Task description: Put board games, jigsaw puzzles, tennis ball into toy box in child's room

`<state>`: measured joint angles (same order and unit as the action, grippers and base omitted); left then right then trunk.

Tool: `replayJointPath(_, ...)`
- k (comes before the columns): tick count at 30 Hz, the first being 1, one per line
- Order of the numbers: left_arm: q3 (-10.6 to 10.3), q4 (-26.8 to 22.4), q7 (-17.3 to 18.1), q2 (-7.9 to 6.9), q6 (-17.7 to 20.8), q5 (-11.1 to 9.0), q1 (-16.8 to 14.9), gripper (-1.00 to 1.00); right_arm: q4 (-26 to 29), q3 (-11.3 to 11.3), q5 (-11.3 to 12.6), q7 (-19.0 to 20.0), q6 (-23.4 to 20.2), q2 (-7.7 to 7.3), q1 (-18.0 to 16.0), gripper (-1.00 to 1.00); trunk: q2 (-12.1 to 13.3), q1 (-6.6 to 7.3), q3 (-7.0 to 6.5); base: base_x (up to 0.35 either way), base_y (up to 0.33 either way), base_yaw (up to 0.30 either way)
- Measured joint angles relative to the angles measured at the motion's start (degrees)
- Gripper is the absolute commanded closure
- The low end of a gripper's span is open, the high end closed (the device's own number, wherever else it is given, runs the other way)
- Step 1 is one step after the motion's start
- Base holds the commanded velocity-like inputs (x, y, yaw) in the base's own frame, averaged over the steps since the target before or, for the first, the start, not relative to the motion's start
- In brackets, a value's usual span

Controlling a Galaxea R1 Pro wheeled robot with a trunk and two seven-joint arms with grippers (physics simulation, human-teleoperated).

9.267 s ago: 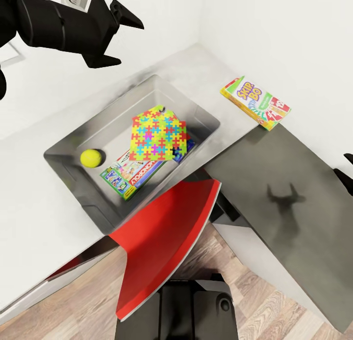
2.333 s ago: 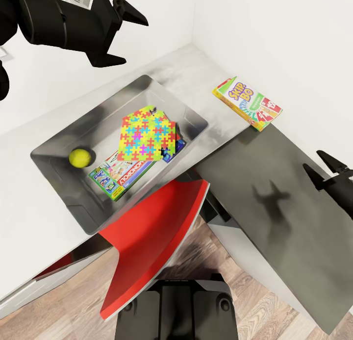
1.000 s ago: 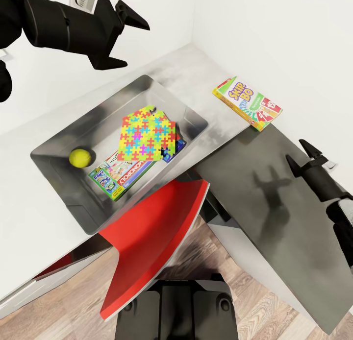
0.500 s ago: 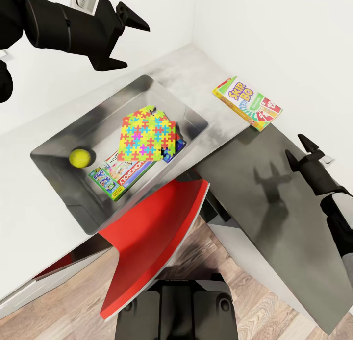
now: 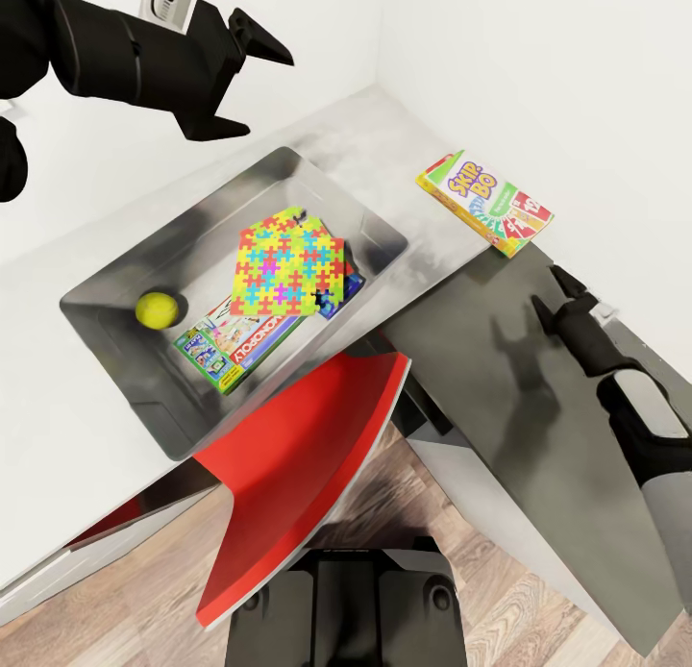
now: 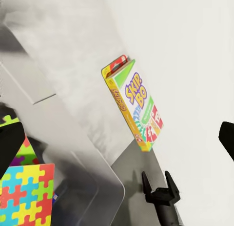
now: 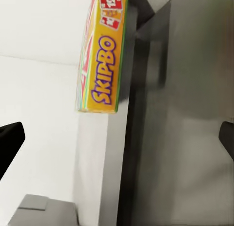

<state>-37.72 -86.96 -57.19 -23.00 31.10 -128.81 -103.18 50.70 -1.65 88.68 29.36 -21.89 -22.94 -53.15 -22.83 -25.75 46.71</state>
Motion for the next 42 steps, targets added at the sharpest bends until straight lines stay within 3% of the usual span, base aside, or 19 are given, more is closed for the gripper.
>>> replayJointPath(9,-0.3,0.2,0.0,0.00,0.0,0.0,0.0,-1.00,-0.9,1.8,-1.5,0.1,2.4,1.27,-1.0,-1.00,0.0,0.00,0.00,0.000,0.000,0.000)
replayJointPath(14,-1.6,0.3,0.0,-0.04,-0.1,0.1,0.0,-1.00,-1.1,2.3,-2.7,0.2,3.1,1.74,-1.4,-1.00,0.0,0.00,0.00,0.000,0.000,0.000)
replayJointPath(29,-4.7,0.3,0.0,-0.03,-2.2,0.1,0.0,-1.00,-1.2,2.6,-3.4,0.3,3.4,2.13,-1.8,-1.00,0.0,0.00,0.00,0.000,0.000,0.000)
replayJointPath(42,-5.8,0.2,0.0,0.00,-3.4,0.1,0.1,-1.00,-1.3,2.6,-3.6,0.3,3.5,1.81,-1.8,-1.00,0.0,0.00,0.00,0.000,0.000,0.000)
